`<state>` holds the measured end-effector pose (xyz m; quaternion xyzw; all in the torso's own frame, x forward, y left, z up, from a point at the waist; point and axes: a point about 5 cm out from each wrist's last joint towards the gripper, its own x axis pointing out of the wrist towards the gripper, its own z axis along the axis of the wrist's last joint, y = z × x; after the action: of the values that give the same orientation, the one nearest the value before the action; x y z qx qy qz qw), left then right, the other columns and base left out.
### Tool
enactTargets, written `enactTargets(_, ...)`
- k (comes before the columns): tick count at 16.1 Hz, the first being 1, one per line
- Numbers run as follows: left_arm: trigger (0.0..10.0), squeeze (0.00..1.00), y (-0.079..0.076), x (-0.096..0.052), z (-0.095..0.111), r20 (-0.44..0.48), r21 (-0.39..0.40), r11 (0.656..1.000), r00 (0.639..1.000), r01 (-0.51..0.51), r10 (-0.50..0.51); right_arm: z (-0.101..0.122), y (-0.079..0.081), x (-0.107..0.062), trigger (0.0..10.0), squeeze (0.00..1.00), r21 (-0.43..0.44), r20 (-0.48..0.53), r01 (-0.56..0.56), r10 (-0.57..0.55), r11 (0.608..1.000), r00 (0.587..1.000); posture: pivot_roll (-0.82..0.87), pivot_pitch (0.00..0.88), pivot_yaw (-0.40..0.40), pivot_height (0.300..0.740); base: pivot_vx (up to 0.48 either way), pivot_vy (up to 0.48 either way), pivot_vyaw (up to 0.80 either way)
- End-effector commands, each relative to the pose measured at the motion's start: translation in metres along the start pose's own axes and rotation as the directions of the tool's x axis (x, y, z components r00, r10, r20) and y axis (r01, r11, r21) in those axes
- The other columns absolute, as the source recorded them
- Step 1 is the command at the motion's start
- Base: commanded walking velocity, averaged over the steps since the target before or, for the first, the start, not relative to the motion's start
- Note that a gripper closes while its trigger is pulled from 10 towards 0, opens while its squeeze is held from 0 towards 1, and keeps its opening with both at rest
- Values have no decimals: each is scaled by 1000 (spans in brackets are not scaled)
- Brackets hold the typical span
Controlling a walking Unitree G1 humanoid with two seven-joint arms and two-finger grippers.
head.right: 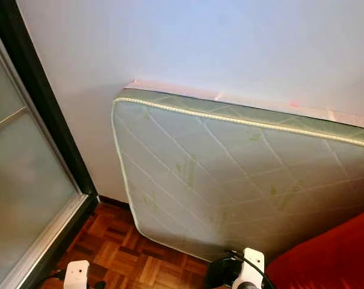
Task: Clean up the room
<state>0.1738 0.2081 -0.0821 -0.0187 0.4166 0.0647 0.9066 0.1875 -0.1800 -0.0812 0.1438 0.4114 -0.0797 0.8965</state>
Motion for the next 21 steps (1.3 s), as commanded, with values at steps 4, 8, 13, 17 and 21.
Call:
enactTargets(4, 10000, 0, 2, -1, -3, -10, -1, 1000, 1000, -6, 6, 3, 0, 1, 10000, 0, 1, 7, -1, 1, 1000, 1000, 95, 0, -44, 740, 0, 0, 0)
enactTargets(8, 10000, 0, 2, -1, -4, -11, 2, 1000, 1000, -9, 9, 2, 1, 1, 10000, 0, -2, 4, -7, 7, 1000, 1000, 96, 0, -44, 740, 0, 60, 0)
enactTargets(13, 10000, 0, 2, -1, -4, -12, 1, 1000, 1000, -13, 13, 2, 2, 1, 10000, 0, -1, 5, -11, 11, 1000, 1000, 97, 0, -44, 740, 0, 146, 0)
enactTargets(17, 10000, 0, 2, -1, -4, -14, 7, 1000, 1000, -13, 14, 2, 4, 1, 10000, 0, -1, 3, -15, 15, 1000, 1000, 99, 0, -44, 740, 0, 249, 0)
enactTargets(21, 10000, 0, 3, -1, -4, -14, 5, 1000, 1000, -15, 15, 2, 4, 1, 10000, 0, -1, 4, -18, 18, 1000, 1000, 98, 0, -44, 740, 0, 279, 0)
